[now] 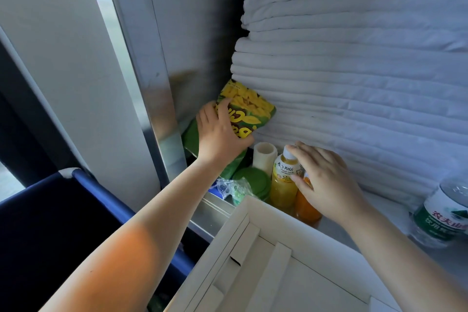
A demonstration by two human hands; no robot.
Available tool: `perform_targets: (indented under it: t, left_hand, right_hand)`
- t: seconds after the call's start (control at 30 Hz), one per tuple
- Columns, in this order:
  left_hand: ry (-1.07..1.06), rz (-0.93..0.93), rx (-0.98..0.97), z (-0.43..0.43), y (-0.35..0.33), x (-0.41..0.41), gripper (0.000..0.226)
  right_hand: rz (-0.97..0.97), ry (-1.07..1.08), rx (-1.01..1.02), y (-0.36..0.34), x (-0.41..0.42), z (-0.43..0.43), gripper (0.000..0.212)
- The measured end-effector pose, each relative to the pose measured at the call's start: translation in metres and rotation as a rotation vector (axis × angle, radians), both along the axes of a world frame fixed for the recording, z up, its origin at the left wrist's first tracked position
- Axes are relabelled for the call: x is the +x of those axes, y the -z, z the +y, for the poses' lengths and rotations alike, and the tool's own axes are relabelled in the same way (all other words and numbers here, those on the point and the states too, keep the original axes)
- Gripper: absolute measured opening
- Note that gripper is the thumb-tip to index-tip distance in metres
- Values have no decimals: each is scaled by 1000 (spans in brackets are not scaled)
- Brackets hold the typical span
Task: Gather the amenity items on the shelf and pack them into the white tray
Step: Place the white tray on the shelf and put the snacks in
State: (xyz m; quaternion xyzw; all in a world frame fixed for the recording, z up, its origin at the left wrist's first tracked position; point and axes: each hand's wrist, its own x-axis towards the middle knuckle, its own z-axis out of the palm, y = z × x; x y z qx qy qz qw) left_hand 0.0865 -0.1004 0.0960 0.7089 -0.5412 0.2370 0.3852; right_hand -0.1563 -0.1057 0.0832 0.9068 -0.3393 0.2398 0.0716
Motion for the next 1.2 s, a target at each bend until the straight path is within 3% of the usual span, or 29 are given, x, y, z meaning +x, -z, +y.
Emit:
perform_targets:
  t: [0.13,0.3,0.43,0.6,0.93,1.1,1.2]
  left_hand:
    - [79,10,-63,30,-18,-29,86]
    - [203,-32,-25,77,-27,-56,86]
    - [281,-12,141,118,-26,-71,87]
    - [455,75,380,162,-11,-90,89]
    - [593,-115,594,195,24,-117,96]
    - [612,-161,704,194,27,-131,102]
    - [657,-95,736,193,28,-137,99]
  right_hand:
    - [-42,10,23,-8,0,9,60]
    - [-246,-102,-51,-33,-6,34,66]
    - [-91,-161,-51,-47,-22,56,65]
    - [48,-198,190,-39,-49,95,71]
    - [306,-116,415,-1,-82,142,104]
    - [325,-115,507,0,-99,143,101]
    - [293,-131,436,-4,-106,144,91]
